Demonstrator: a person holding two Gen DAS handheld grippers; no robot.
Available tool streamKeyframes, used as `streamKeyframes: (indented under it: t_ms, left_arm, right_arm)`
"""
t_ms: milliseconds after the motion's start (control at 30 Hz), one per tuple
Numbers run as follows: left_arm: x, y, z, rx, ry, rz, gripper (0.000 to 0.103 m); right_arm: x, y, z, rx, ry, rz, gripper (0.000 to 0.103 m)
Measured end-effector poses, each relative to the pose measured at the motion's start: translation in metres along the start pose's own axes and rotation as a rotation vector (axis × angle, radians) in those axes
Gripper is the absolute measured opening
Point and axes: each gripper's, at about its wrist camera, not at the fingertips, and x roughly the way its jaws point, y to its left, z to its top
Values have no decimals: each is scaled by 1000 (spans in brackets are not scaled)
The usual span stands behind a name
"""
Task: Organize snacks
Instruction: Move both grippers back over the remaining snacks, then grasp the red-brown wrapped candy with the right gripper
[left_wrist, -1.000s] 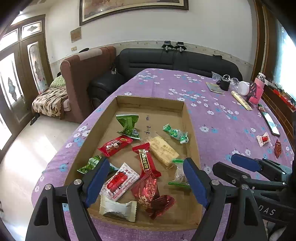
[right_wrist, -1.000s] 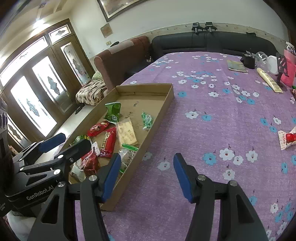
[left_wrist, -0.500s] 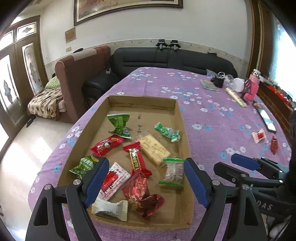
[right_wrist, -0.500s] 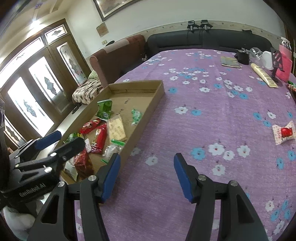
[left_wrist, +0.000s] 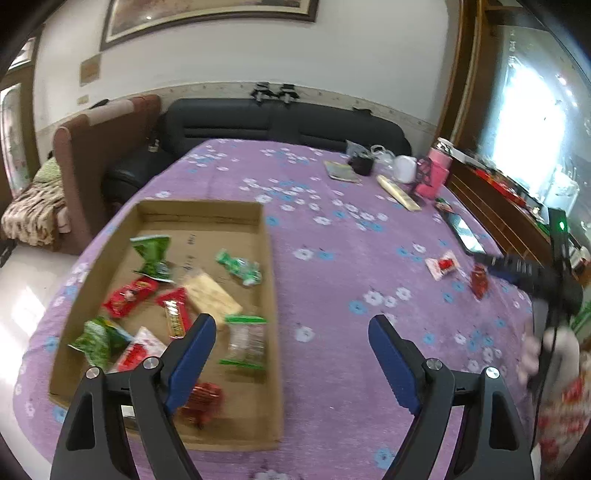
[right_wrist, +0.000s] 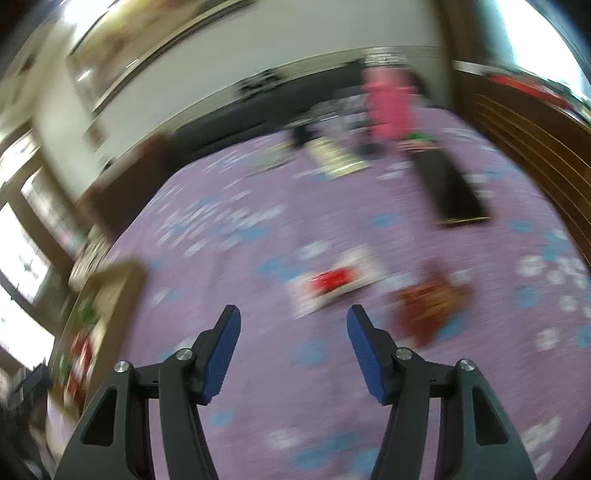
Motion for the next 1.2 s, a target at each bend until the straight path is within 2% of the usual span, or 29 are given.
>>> streamKeyframes:
  t_ms: [67, 167, 300, 467, 667, 800, 833, 900, 1000, 1200]
  left_arm:
    - [3, -3, 0, -3, 12, -16, 88]
    - [4, -7, -1, -7, 21, -25, 88]
    - [10, -17, -2, 14, 43, -41, 88]
    - [23, -43, -7, 69, 88, -84, 88]
    - [48, -87, -15, 153, 143, -151, 88]
    - [70, -111, -19, 207, 179, -162, 88]
    - [76, -116, -19, 212, 190, -165, 88]
    - [87, -120, -20, 208, 209, -169, 88]
    - [98, -123, -21, 192, 233, -173, 88]
    - [113, -127, -24, 183, 264, -176, 88]
  right_arm:
    - [-3, -39, 13, 102, -10, -47, 59]
    - [-2, -80, 20, 224, 0, -59, 59]
    - [5, -99, 15, 281, 15, -55, 59]
    - [26, -92, 13, 270, 57, -38, 59]
    - [51, -81, 16, 265, 103, -57, 59]
    - [53, -79, 15, 228, 68, -69, 59]
    - [53, -79, 15, 219, 62, -69, 58]
    - [54, -76, 14, 176, 51, -91, 40]
    - [56, -72, 14, 141, 56, -57, 35]
    - [50, -62, 14, 90, 30, -38, 33]
